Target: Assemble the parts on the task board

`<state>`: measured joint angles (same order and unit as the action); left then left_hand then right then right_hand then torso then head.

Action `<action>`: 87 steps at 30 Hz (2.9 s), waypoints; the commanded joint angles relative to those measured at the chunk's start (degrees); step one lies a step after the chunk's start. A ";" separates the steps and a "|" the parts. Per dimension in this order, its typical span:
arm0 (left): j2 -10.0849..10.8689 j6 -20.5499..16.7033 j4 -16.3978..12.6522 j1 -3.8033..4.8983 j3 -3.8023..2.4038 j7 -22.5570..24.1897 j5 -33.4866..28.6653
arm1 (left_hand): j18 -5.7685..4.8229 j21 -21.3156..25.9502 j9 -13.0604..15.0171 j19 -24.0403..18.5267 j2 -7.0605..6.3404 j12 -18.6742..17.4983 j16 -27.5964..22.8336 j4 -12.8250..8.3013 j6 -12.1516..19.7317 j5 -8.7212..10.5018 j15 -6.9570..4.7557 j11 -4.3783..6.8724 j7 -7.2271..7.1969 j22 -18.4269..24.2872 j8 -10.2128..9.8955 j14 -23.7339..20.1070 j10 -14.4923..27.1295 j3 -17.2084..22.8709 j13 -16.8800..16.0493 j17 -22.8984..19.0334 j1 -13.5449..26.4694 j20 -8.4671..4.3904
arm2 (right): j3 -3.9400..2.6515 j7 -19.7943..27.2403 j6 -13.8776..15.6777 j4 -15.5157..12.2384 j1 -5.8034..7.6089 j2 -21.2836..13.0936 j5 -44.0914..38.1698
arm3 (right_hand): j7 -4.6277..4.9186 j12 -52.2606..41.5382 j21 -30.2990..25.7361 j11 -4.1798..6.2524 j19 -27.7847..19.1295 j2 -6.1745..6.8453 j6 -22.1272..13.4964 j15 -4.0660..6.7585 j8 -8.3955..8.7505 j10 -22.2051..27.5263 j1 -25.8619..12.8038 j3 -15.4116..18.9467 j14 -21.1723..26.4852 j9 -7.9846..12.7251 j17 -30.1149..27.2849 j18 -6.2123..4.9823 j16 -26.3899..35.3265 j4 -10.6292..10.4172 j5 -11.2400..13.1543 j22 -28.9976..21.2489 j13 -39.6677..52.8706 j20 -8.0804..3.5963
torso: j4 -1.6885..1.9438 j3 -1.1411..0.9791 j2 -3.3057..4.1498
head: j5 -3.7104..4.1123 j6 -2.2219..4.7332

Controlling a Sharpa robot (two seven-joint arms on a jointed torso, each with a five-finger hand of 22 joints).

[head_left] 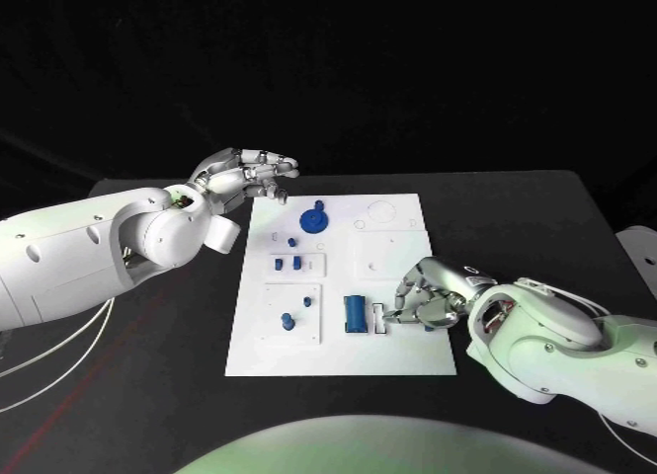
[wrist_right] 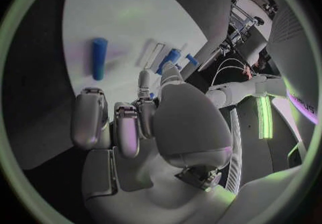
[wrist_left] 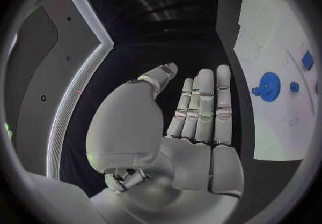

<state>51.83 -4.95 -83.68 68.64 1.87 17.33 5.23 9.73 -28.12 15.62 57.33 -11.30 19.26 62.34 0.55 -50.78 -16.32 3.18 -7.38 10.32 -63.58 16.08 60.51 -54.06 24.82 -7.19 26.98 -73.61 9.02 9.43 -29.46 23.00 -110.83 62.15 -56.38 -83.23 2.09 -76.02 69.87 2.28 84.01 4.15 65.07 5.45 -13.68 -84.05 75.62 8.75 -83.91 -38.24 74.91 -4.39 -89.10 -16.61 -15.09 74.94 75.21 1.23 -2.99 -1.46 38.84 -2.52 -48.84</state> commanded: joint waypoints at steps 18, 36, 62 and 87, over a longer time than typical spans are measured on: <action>-0.11 0.69 -0.15 -0.12 0.06 0.50 -0.28 | 0.65 0.28 -0.03 0.13 0.52 0.42 0.29 0.04 0.31 -0.14 0.02 -0.03 0.02 0.10 0.32 -0.39 0.53 -0.40 0.05 -0.09 -0.11 0.20 | 0.16 -0.84 2.35 -0.72 -0.52 -9.68 -6.24 | 0.68 1.53 -0.83 -0.86 0.61 0.03 -1.49 -0.56 1.05 0.48 0.62 1.05 -5.47 0.08 12.15 0.51 -0.06 -0.17 -0.38 9.81 3.76 0.07 | -0.35 -0.19 -0.13 | 1.97 0.51; 0.14 0.70 -0.16 -0.15 0.08 0.42 -0.28 | 0.65 0.28 -0.03 0.13 0.52 0.42 0.29 0.04 0.31 -0.14 0.02 -0.03 0.02 0.10 0.32 -0.39 0.53 -0.40 0.05 -0.09 -0.11 0.20 | 0.27 -1.22 1.68 0.74 -2.77 -6.03 -5.68 | 0.48 1.20 -0.68 -0.74 0.67 -0.42 -0.70 -0.54 0.72 0.28 0.13 1.33 -5.50 -0.10 12.26 0.53 -0.08 -0.20 -0.53 9.86 3.98 0.13 | -0.29 -0.08 -0.06 | 1.70 0.21; 0.53 0.45 -0.51 -0.14 0.08 0.29 -0.28 | 0.65 0.28 -0.03 0.13 0.52 0.42 0.29 0.04 0.31 -0.14 0.02 -0.03 0.02 0.10 0.32 -0.39 0.53 -0.40 0.05 -0.09 -0.11 0.20 | 0.30 -1.65 -1.80 3.36 -4.33 -3.38 -7.03 | -0.35 0.68 -0.44 0.05 0.85 -2.62 0.11 0.17 2.02 0.08 12.49 -4.86 -5.55 0.69 12.47 0.59 -0.10 -0.09 2.47 9.99 4.52 -0.49 | -0.31 -0.08 -0.15 | 1.26 -0.19; 0.27 0.44 -0.59 -0.14 0.08 0.26 -0.33 | 0.66 0.33 -0.05 0.15 0.61 0.73 0.40 0.09 0.35 -0.15 0.03 -0.04 0.03 0.29 0.37 -0.47 0.71 -0.51 0.02 -0.26 -0.12 0.23 | 0.17 -1.94 5.67 -0.85 -2.63 0.78 3.32 | -0.52 -1.71 2.40 0.24 1.67 9.75 -0.33 0.36 -0.55 -1.52 -3.96 -44.16 -5.90 -4.18 14.15 1.07 -0.61 2.24 4.09 10.65 6.55 -0.74 | -0.17 0.02 -0.05 | 1.47 -0.09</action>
<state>52.17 -4.97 -84.09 68.48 1.98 17.30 5.22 9.73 -28.12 15.61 57.33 -11.29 19.75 62.56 0.71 -50.78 -16.32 3.18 -7.38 10.32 -63.38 16.08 60.51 -53.64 24.66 -7.19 26.81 -73.61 9.02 9.62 -30.99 27.75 -111.78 59.51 -55.79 -83.04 1.92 -77.52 71.99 2.44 84.02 13.88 64.79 5.65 -13.91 -84.24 72.06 -32.46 -83.71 -40.83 74.92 -4.40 -89.46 -17.15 -10.95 74.93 74.96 0.79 -3.16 -1.50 38.72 -1.10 -48.85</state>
